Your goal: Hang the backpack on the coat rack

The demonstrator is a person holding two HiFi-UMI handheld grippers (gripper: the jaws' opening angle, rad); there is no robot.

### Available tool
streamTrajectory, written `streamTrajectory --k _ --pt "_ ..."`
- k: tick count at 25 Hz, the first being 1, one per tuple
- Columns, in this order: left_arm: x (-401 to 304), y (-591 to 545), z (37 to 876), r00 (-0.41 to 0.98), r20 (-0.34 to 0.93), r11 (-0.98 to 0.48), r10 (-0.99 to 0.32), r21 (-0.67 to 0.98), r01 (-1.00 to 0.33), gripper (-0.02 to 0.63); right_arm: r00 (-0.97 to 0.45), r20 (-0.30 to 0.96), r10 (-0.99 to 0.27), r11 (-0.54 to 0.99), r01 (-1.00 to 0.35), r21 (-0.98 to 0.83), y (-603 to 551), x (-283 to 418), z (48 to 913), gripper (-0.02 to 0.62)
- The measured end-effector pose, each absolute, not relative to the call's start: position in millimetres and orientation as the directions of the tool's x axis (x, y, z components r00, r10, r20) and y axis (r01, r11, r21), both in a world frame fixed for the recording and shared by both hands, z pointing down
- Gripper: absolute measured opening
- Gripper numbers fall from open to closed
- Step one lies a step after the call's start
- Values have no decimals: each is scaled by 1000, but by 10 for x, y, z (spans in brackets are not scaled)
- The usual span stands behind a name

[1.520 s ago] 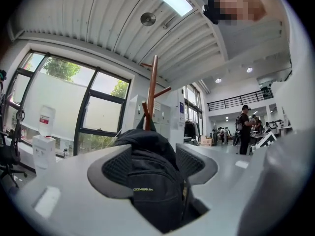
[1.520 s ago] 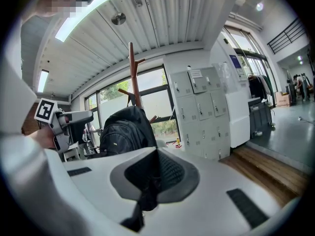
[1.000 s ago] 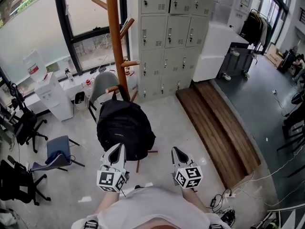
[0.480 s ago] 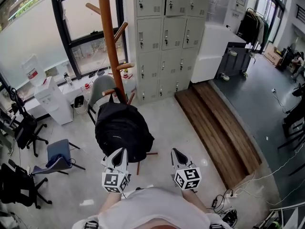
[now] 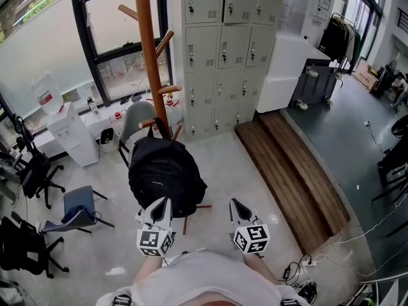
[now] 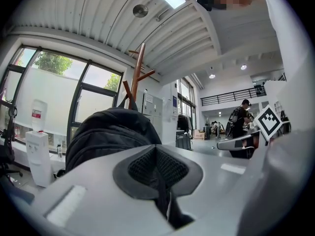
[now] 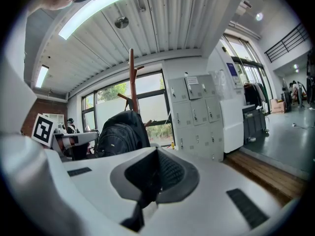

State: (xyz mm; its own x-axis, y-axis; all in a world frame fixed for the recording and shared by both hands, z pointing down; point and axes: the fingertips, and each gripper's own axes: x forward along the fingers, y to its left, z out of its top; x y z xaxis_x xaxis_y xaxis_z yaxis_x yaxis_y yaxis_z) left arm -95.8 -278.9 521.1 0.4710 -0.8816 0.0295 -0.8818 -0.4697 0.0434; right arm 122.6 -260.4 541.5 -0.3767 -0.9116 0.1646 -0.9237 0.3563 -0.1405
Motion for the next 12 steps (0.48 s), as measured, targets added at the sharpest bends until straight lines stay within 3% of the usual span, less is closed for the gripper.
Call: streamTrajectory --k 12 --pt "-1007 -2778 5079 466 -7 -466 -885 51 -883 11 -385 151 -910 364 -919 -149 -2583 1214 5365 8"
